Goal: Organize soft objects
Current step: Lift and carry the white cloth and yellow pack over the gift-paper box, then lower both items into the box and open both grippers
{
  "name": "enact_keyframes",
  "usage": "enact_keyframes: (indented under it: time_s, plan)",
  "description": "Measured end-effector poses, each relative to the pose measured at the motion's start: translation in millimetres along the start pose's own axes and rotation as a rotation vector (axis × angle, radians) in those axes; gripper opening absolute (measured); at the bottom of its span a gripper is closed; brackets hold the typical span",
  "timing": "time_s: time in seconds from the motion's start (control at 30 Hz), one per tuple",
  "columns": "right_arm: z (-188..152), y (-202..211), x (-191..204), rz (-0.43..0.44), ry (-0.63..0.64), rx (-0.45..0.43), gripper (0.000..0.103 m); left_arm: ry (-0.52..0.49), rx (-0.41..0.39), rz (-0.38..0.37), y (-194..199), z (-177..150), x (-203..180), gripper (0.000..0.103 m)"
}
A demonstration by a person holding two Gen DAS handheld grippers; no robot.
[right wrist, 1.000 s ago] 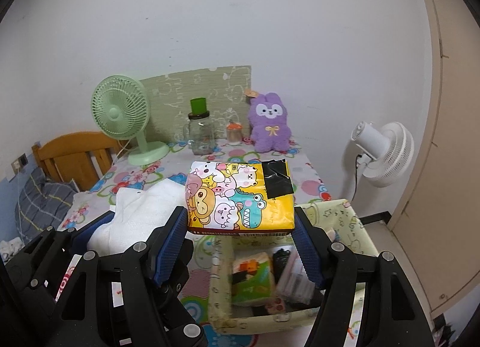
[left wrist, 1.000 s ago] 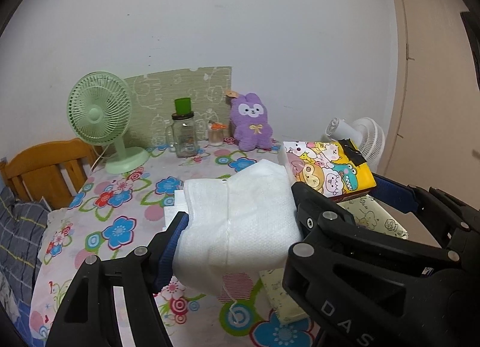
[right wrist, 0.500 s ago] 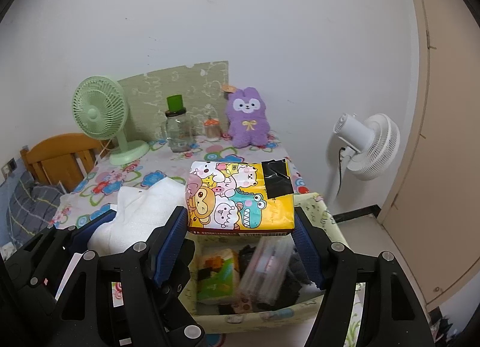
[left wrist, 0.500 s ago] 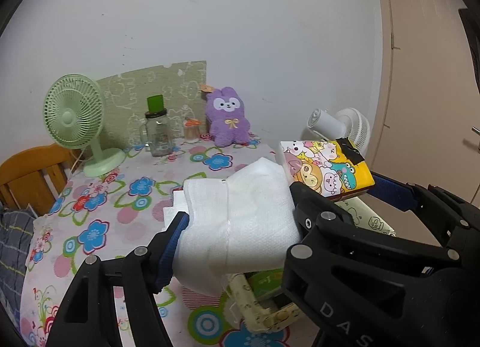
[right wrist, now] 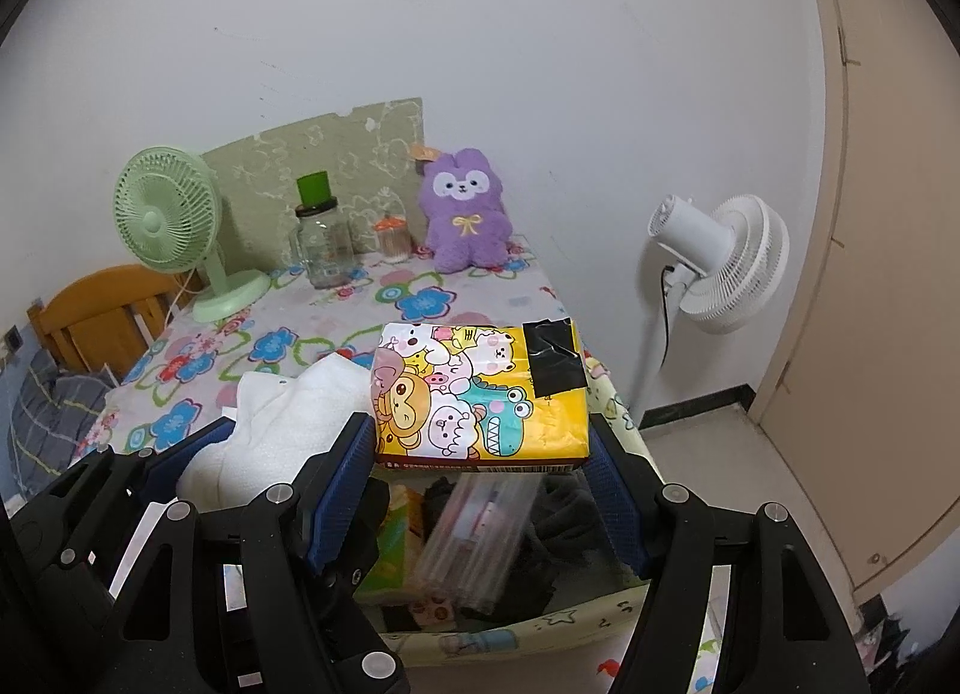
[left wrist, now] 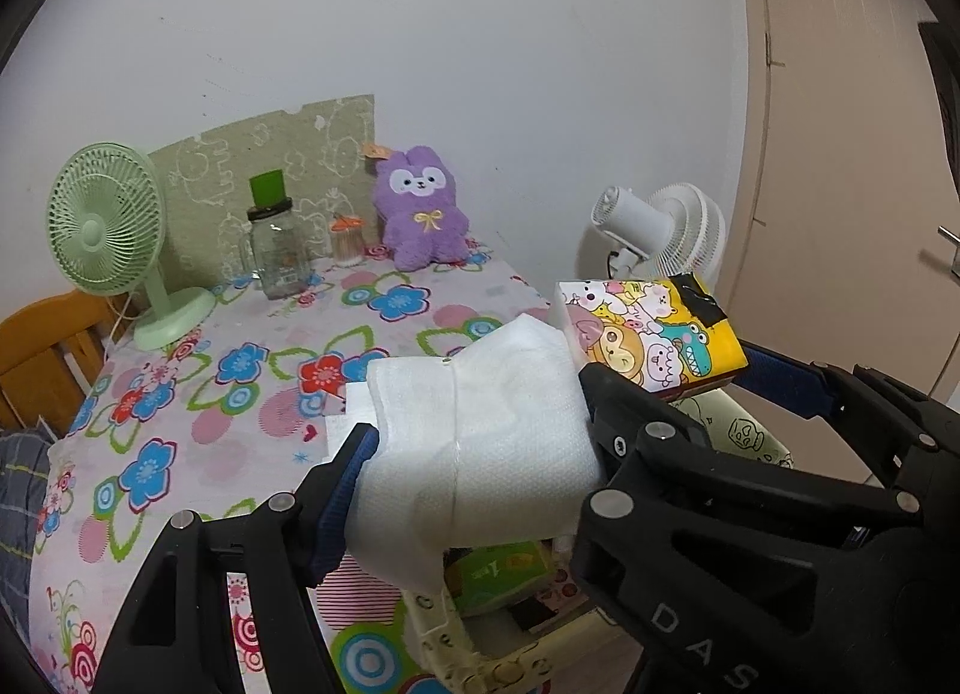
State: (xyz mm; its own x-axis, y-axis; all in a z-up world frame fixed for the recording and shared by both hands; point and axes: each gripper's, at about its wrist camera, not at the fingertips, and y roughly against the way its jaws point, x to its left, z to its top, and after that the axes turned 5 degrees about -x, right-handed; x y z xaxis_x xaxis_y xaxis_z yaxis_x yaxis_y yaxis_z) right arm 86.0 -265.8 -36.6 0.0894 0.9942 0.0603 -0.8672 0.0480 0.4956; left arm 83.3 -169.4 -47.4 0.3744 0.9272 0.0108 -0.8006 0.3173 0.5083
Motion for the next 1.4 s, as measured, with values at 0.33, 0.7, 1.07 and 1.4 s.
enact_keyframes:
  time_s: [0.33,0.7,1.07,1.4]
  plan:
    - [-8.5,-16.0,-20.3,-0.018,-0.032,0.042,0.072,-0.023,0.067,-0.022,-24.6,-4.1,-12.7,0.075]
    - [-13.0,-24.2,-33.5,-0.034,-0.061,0.059,0.072,-0.048,0.107,-0.05,-40.7,-8.5,-24.2,0.091]
    - [-13.6,-29.0,-29.3,0.005,-0.052,0.069,0.072,-0.087,0.11,-0.03,-39.6,-7.3,-23.2,0.103]
    - [-21.3,-36.6,-23.8,0.069,-0.09,0.115,0.075,-0.117,0.112,0.016,-34.5,-12.9,-17.4,0.103]
